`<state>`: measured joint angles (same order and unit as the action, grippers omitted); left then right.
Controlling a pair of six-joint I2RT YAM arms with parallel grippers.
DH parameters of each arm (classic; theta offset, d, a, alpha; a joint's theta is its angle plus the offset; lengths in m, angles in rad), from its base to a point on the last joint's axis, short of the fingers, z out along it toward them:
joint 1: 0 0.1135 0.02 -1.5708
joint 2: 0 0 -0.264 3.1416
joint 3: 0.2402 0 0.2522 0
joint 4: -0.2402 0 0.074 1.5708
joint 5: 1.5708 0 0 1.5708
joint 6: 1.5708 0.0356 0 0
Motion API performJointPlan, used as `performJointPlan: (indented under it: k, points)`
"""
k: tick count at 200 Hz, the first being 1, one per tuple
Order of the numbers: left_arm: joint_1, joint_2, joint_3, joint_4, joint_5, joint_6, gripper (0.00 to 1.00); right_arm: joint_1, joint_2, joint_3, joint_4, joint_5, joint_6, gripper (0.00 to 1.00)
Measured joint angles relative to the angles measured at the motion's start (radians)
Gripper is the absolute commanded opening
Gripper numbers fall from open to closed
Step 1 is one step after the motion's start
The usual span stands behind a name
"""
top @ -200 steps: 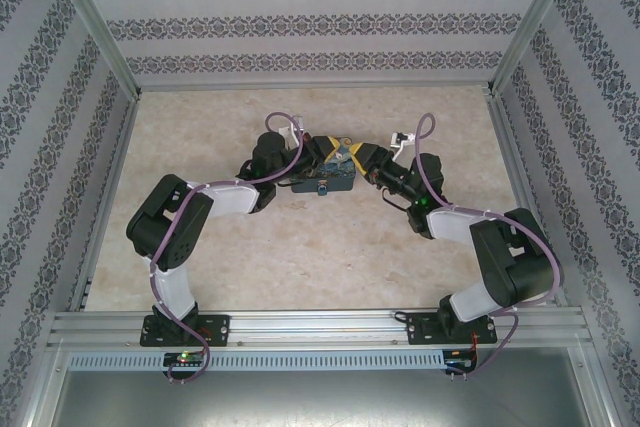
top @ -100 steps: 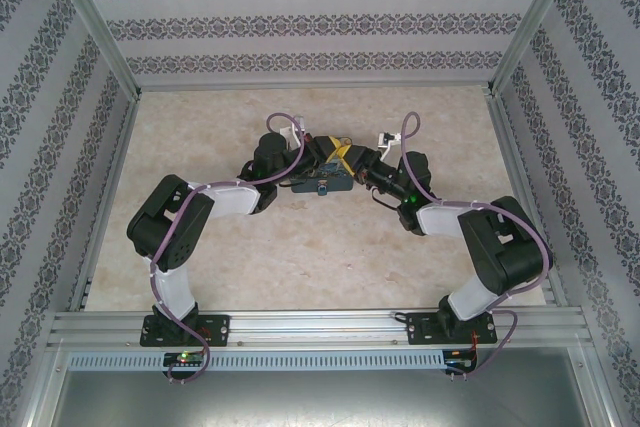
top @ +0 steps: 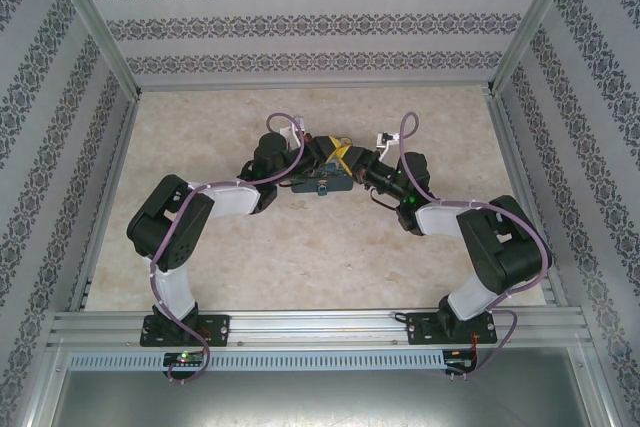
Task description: Unlock a padlock with a key
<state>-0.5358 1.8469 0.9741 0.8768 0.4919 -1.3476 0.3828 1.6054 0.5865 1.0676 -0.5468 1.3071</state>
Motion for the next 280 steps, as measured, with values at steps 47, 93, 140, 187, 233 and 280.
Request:
performJointPlan:
  k: [47, 93, 140, 187, 233, 280]
  points:
    - [0.000, 0.000, 0.000, 0.000, 0.000, 0.000, 0.00, 0.002, 0.009, 0.000, 0.000, 0.000, 0.000, 0.20]
    - [0.000, 0.000, 0.000, 0.000, 0.000, 0.000, 0.00, 0.001, 0.009, -0.002, 0.000, 0.000, 0.000, 0.20]
    - [0.000, 0.000, 0.000, 0.000, 0.000, 0.004, 0.00, -0.001, 0.009, -0.007, 0.007, 0.000, 0.000, 0.22]
    - [0.000, 0.000, 0.000, 0.000, 0.000, 0.004, 0.00, -0.008, 0.009, -0.007, 0.007, 0.000, 0.001, 0.26]
    - [0.000, 0.000, 0.000, 0.000, 0.000, 0.004, 0.00, -0.008, 0.009, -0.007, 0.008, 0.000, 0.003, 0.18]
    - [0.000, 0.000, 0.000, 0.000, -0.006, 0.005, 0.00, -0.008, 0.009, -0.007, 0.015, 0.000, 0.005, 0.07]
